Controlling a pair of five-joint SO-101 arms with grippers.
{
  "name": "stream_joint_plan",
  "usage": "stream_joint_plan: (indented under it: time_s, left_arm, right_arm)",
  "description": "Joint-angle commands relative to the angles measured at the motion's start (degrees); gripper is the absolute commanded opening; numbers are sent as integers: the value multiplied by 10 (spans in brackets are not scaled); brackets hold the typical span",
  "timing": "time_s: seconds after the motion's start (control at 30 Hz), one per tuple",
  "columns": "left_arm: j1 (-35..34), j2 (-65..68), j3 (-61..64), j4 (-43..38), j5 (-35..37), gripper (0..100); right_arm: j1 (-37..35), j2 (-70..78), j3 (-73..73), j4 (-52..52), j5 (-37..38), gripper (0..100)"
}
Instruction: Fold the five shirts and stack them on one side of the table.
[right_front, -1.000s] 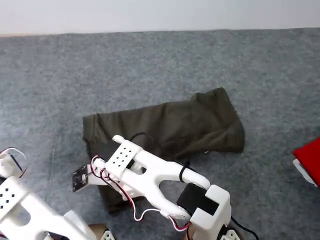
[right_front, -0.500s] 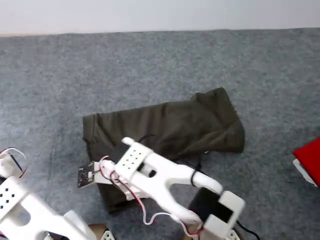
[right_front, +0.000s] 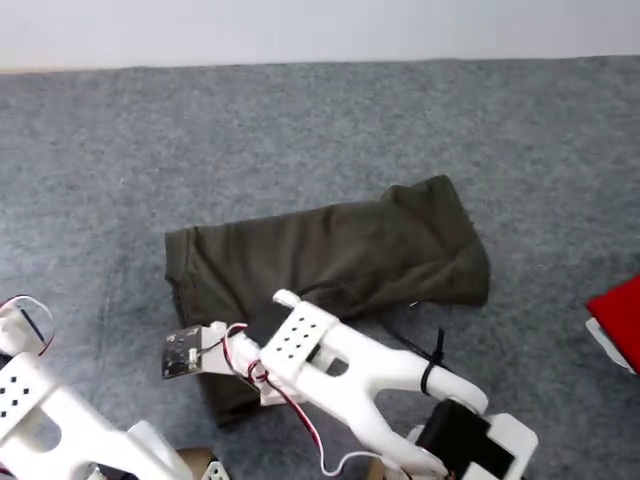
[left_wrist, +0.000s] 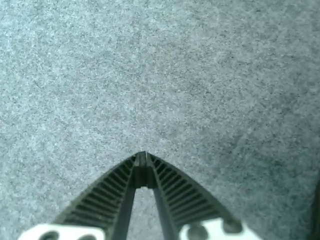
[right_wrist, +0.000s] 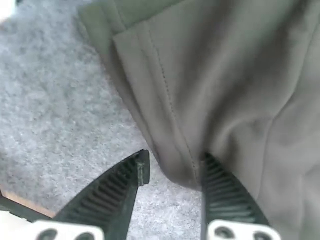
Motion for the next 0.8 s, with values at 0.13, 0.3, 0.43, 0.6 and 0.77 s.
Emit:
stream_joint_plan:
  time_s: [0.13,0.3,0.43,0.6,0.77]
  left_arm:
    - [-3,-12,0,-7,2,3]
    - [-3,-12,0,-7,2,3]
    - [-3,-12,0,-7,2,3]
    - [-3,-12,0,-7,2,3]
    - [-4,-16,0,-7,2,3]
  right_arm:
    - [-27,-51,-2,17,-7,213]
    - [-36,-17,-2,2,-5,213]
    - [-39,24,-2,-27,-6,213]
    - [-56,87,-2,-73,-6,213]
    - [-60,127,-18,-88,-6,213]
